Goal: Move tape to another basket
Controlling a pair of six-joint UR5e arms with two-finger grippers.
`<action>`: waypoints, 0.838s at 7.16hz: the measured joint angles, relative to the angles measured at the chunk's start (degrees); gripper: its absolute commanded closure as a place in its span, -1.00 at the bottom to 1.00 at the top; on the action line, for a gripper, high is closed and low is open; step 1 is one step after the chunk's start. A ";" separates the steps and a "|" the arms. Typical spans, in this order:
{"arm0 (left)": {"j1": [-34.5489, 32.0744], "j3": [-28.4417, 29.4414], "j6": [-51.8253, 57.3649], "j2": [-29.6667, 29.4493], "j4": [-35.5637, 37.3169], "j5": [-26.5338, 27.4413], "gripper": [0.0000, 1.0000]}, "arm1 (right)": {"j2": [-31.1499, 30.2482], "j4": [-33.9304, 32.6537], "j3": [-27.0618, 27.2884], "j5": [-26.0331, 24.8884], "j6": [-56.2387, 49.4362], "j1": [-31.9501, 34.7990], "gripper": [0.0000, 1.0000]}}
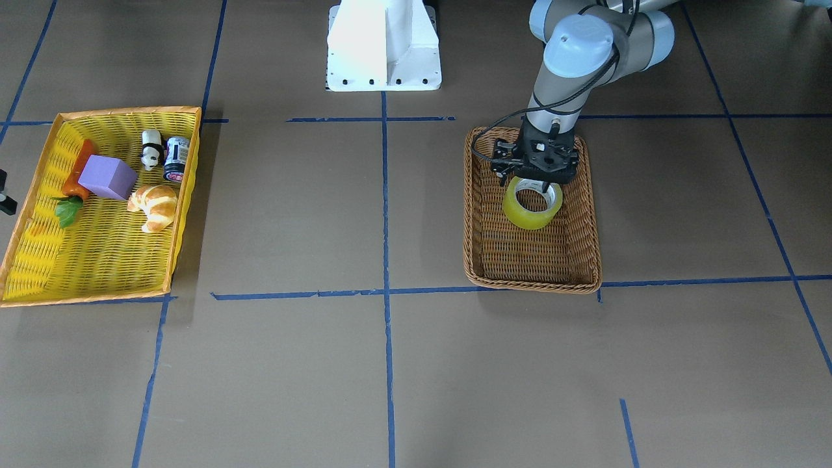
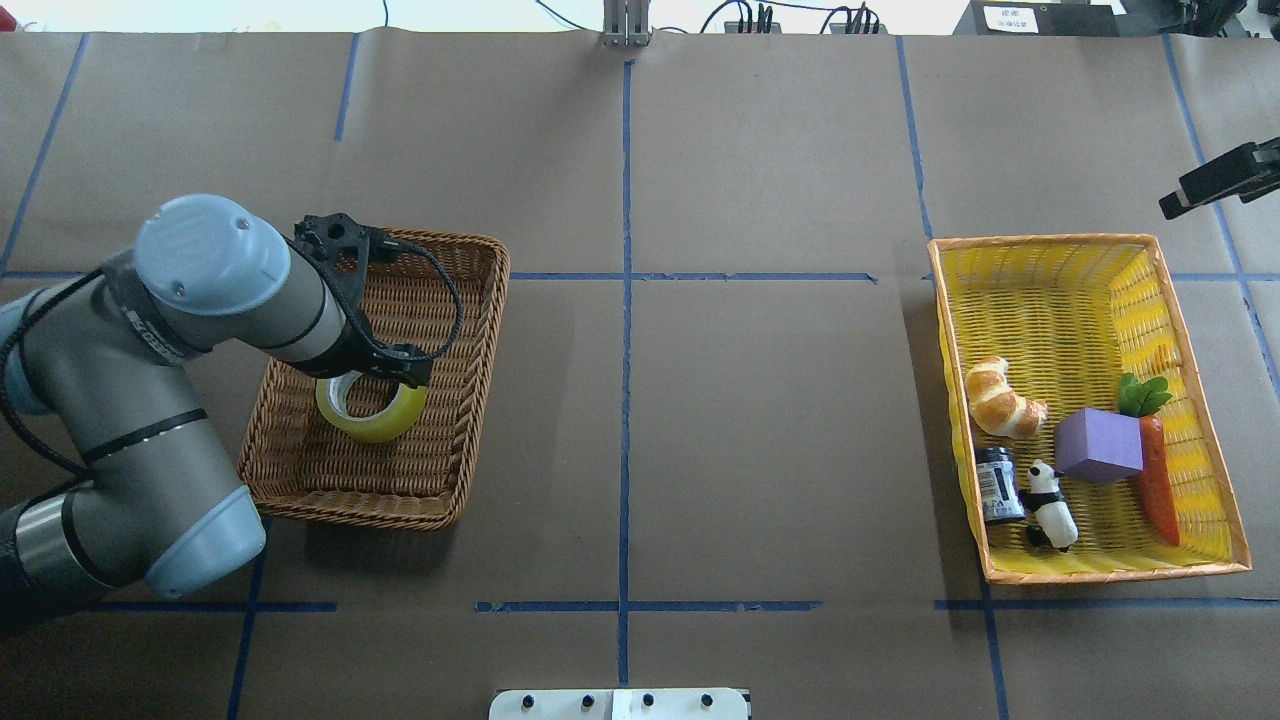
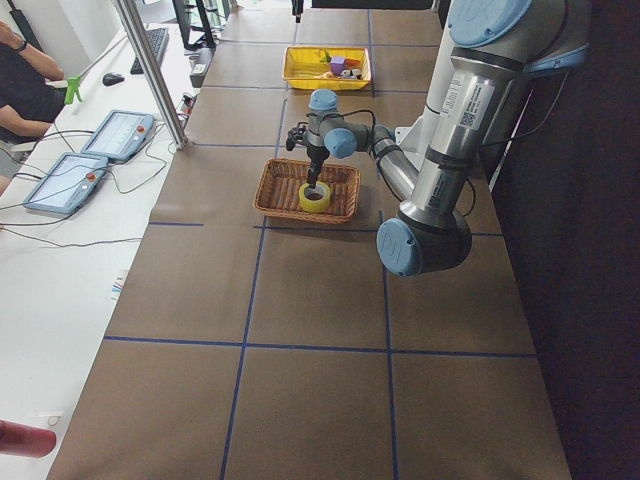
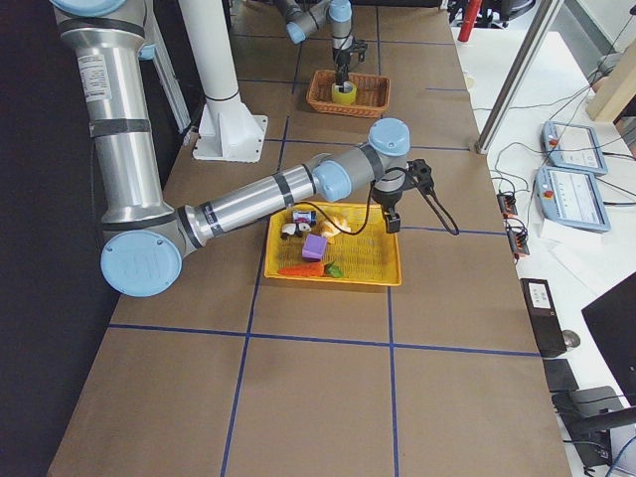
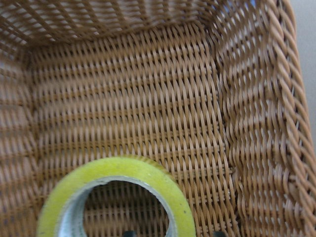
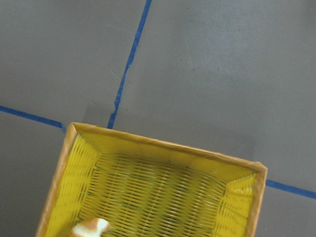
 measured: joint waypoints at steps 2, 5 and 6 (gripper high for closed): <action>-8.78 -5.31 11.05 0.42 9.27 -6.92 -1.00 | -3.65 -4.40 -1.60 0.27 -12.45 4.66 -1.00; -22.56 -7.45 24.12 6.10 14.25 -17.04 -1.00 | -12.19 -6.58 -5.96 1.32 -24.75 13.63 -1.00; -27.11 -7.24 28.12 9.47 14.39 -19.70 -1.00 | -12.87 -6.57 -8.14 1.61 -26.02 15.15 -1.00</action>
